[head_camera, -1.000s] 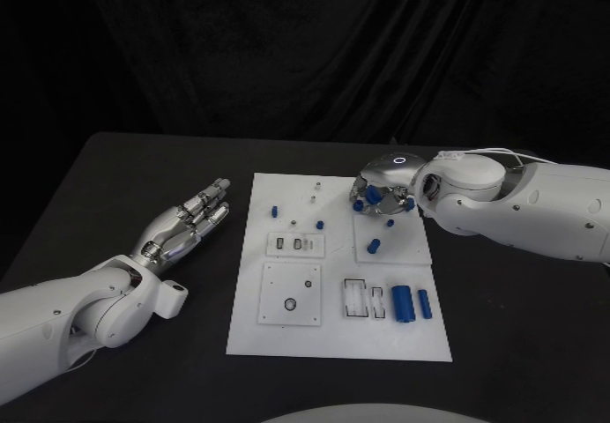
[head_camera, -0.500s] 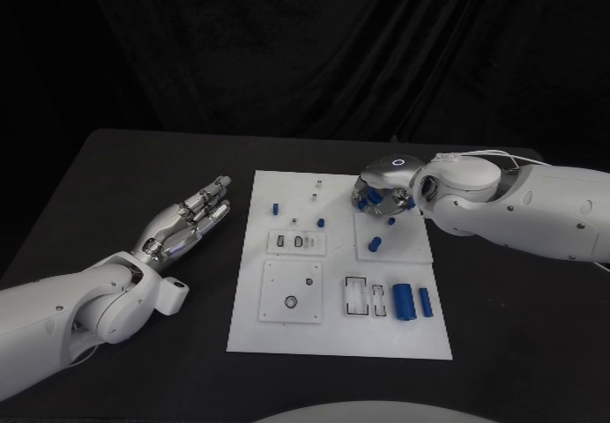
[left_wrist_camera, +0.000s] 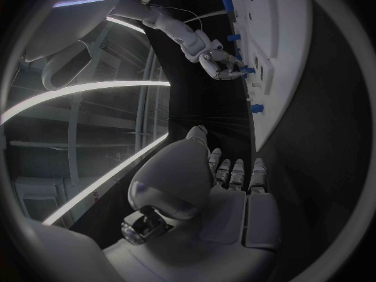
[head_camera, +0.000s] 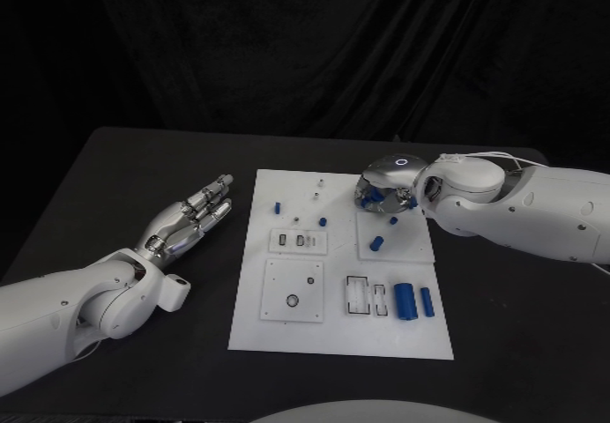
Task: Assemble the parts on the task board
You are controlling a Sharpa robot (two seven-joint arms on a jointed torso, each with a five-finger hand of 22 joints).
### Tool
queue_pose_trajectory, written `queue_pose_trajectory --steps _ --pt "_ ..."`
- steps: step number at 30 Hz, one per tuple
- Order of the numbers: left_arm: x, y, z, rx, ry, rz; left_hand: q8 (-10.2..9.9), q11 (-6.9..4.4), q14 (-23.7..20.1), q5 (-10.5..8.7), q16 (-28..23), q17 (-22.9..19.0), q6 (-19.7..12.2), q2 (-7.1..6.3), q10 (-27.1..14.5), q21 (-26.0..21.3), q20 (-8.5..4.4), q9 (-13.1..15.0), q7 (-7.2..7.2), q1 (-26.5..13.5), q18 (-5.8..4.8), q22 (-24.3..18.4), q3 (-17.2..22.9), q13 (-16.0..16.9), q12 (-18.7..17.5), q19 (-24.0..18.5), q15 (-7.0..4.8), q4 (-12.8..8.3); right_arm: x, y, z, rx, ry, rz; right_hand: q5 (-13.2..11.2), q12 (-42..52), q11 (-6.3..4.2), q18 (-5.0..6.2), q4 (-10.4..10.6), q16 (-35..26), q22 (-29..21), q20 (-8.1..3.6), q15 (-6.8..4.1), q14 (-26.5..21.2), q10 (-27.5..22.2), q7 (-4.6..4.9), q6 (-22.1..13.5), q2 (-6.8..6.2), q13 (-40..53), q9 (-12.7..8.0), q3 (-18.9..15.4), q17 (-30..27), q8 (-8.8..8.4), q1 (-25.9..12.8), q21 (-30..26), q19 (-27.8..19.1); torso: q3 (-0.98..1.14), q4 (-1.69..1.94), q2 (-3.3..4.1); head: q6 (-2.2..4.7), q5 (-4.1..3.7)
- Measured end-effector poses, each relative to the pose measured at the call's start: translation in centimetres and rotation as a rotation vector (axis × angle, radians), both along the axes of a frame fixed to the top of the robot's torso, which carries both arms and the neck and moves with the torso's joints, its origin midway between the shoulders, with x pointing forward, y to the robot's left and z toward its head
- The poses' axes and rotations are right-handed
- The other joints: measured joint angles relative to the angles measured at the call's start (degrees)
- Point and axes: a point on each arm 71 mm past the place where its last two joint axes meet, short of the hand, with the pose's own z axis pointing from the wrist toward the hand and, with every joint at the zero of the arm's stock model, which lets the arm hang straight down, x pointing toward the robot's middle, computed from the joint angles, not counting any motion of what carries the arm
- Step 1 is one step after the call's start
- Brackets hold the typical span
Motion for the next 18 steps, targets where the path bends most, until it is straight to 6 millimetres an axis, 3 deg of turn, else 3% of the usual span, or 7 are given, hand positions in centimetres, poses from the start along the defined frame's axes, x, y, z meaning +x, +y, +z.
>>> queue_pose_trajectory --steps 9,18 --pt "0.0 0.0 0.0 -0.001 0.002 -0.003 0.0 0.17 0.21 0.31 0.0 0.01 -0.21 0.0 0.17 0.0 0.21 0.0 0.21 0.47 0.01 -0.03 0.16 0.01 0.0 0.21 0.21 -0.17 -0.6 0.8 0.9 0.049 -0.048 0.052 -1.76 -1.86 0.99 0.01 0.0 0.0 -0.19 -0.13 -0.29 0.38 0.99 0.25 0.78 0.03 -0.4 0.66 0.0 0.47 0.46 1.32 -0.15 -0.13 -0.04 0.03 0.02 0.36 0.23" --pt "0.1 -0.2 0.0 -0.003 0.003 -0.009 0.0 0.38 0.0 0.33 0.0 0.03 -0.2 0.0 -0.03 0.0 0.42 -0.04 0.21 0.46 0.0 -0.05 0.15 0.03 0.0 0.0 0.41 -0.16 -0.1 3.6 3.3 0.086 -0.119 0.125 -2.66 -2.71 1.3 0.0 0.01 0.0 -0.09 -0.33 -0.34 0.45 1.29 0.26 0.78 -0.33 -0.42 0.74 -0.01 0.66 0.28 1.68 -0.37 -0.33 -0.07 0.03 0.03 0.15 0.02"
